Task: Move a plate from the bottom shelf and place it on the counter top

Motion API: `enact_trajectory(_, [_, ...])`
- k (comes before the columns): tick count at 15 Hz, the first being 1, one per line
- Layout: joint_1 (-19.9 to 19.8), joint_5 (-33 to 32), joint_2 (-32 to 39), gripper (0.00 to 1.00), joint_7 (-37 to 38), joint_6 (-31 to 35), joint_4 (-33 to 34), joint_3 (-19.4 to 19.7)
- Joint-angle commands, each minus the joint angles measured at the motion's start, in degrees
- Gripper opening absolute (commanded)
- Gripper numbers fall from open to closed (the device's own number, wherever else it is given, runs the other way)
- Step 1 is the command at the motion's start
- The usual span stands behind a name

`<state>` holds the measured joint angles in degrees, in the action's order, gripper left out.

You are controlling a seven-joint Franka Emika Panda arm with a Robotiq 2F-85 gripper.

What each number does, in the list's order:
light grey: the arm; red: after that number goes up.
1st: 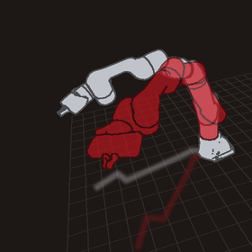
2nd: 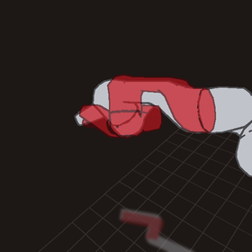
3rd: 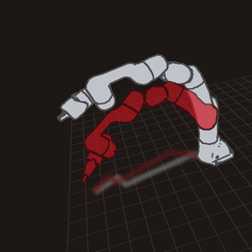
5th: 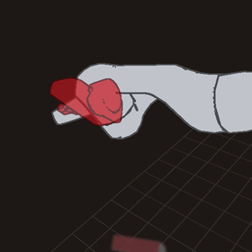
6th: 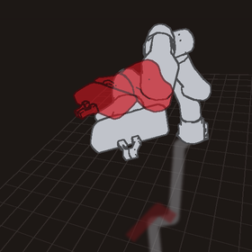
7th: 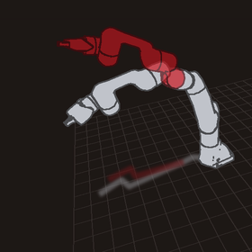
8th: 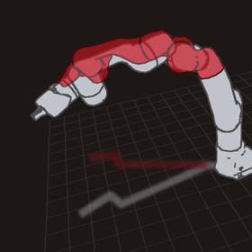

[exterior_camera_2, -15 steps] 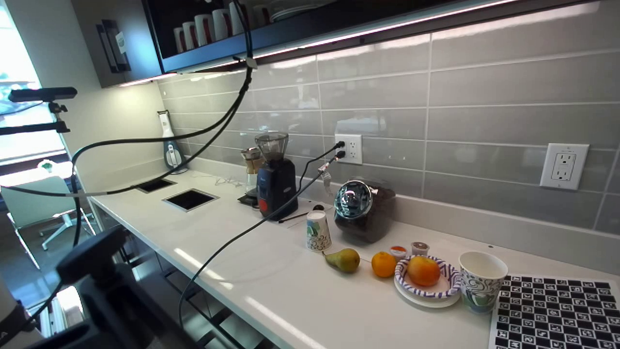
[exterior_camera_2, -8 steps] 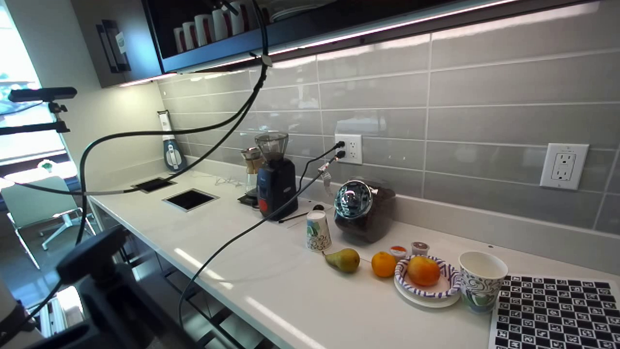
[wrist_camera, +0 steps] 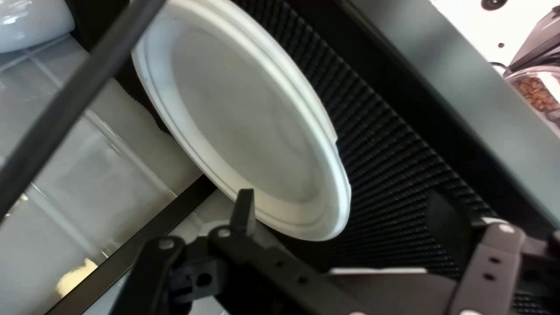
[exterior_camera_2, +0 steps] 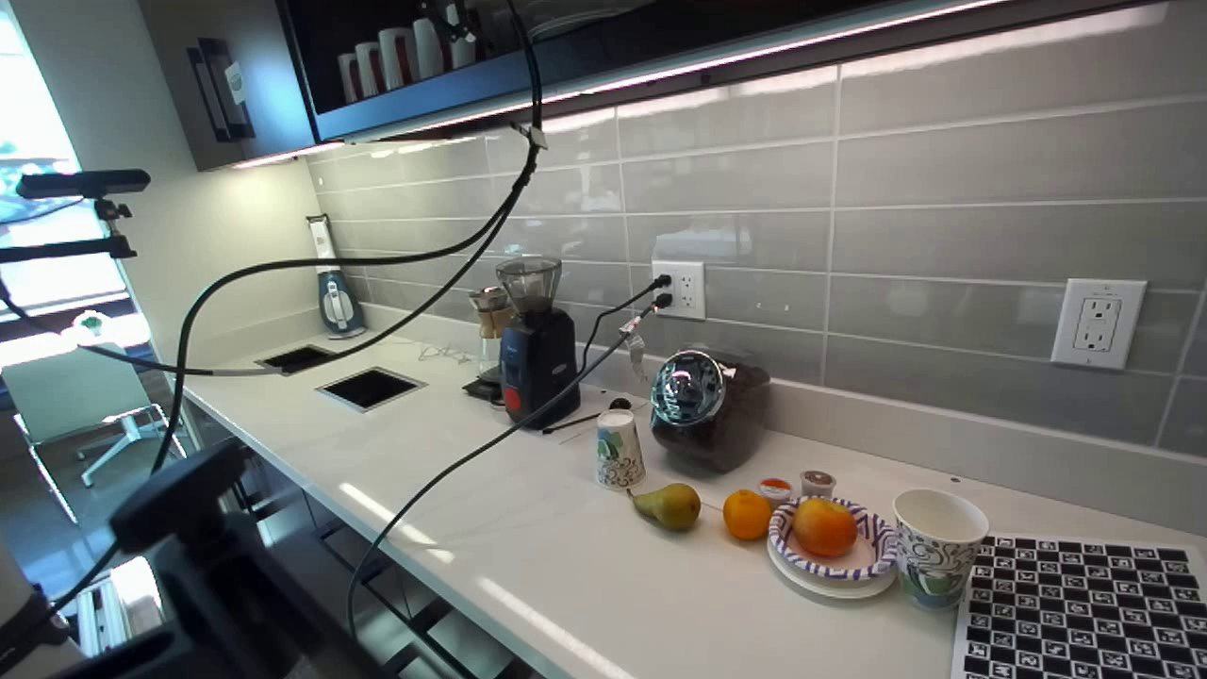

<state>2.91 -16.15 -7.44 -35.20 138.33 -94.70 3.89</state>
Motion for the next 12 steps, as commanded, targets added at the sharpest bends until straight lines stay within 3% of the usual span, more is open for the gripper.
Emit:
enact_trajectory(1, [-1.0, -0.2, 3.6, 1.0, -0.8, 1.9, 4.7, -0.9])
enact_trajectory(12, [-1.8, -1.6, 5.9, 1.0, -0.4, 1.7, 7.6, -1.4])
